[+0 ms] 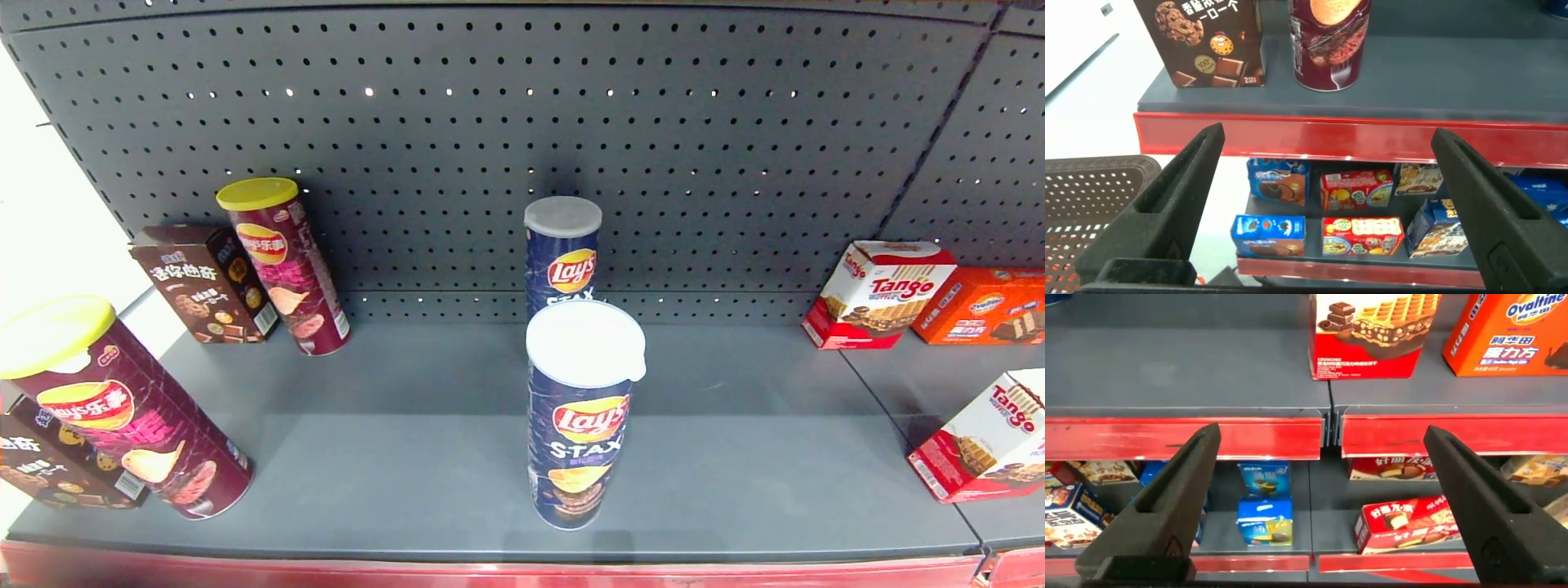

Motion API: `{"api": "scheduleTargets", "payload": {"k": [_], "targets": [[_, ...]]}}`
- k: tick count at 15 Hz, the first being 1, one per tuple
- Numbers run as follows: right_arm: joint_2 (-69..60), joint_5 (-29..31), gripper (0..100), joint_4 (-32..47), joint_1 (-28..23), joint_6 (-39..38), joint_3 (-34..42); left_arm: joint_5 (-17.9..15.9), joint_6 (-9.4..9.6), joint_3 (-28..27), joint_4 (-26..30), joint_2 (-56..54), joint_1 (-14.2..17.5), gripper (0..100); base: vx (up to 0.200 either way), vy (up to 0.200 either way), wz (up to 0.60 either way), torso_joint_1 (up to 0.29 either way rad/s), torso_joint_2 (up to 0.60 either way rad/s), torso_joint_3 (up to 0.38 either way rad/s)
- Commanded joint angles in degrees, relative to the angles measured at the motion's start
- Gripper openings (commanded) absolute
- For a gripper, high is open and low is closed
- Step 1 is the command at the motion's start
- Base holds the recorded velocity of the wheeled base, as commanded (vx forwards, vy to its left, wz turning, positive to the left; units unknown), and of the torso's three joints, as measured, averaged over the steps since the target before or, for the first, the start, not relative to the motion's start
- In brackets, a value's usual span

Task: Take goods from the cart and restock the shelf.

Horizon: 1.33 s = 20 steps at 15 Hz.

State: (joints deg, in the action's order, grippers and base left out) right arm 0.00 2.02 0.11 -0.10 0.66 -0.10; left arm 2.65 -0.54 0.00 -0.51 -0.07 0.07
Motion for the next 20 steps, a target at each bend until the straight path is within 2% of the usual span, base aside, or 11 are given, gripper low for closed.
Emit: {"api": "scheduleTargets", "payload": {"k": [1, 20], "targets": [[0.0, 0.0, 100, 0.0, 0.0, 0.0, 0.0, 0.1, 0.01, 0.0, 0.0, 0.1, 0.0, 100, 0.0, 0.0, 0.0, 0.0, 0.0, 0.0], [0.0, -0.4, 100, 0.0, 0.0, -0.2, 0.0, 0.1, -0.17, 0.0, 0.0, 0.1, 0.0, 100, 0.0, 0.0, 0.0, 0.0, 0.0, 0.0]]}}
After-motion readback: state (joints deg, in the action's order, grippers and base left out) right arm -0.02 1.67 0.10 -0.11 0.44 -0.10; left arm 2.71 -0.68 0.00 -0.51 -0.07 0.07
